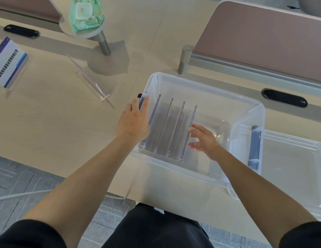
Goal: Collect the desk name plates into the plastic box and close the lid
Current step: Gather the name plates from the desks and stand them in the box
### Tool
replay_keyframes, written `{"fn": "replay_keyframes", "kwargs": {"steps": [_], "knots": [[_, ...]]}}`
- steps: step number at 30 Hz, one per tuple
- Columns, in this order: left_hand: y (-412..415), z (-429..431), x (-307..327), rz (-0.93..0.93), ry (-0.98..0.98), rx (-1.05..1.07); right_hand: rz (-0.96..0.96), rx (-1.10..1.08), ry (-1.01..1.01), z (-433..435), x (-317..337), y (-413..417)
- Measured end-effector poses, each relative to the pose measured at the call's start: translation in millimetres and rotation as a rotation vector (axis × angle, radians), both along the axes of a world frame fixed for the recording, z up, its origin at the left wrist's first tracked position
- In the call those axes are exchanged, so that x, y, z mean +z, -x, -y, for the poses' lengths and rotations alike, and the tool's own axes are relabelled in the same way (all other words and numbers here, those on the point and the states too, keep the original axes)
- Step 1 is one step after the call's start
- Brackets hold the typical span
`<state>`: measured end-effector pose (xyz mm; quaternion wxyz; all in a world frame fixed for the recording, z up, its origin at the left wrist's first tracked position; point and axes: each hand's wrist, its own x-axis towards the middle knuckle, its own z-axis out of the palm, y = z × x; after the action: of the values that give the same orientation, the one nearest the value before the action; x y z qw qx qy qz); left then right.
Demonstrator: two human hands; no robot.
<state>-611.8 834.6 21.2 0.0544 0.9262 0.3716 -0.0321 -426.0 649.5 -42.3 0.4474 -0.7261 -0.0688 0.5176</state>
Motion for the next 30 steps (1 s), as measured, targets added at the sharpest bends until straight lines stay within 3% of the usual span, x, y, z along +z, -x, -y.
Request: {"fn": "replay_keyframes", "kwargs": {"steps": [18, 25, 30], "knots": [[0.4, -1.2, -1.1, 0.016, 0.028, 0.009, 0.030, 0.097, 0.106, -7.0, 11.1, -1.6], [9.4, -3.9, 15.4, 0.240, 0.234, 0.141, 0.560, 0.226, 0.152, -37.6, 86.6, -12.8], [43.6, -14.2, 39.0, 0.342, 0.394, 0.180, 0.788, 0.372, 0.086, -52.0, 148.0, 28.2]]}}
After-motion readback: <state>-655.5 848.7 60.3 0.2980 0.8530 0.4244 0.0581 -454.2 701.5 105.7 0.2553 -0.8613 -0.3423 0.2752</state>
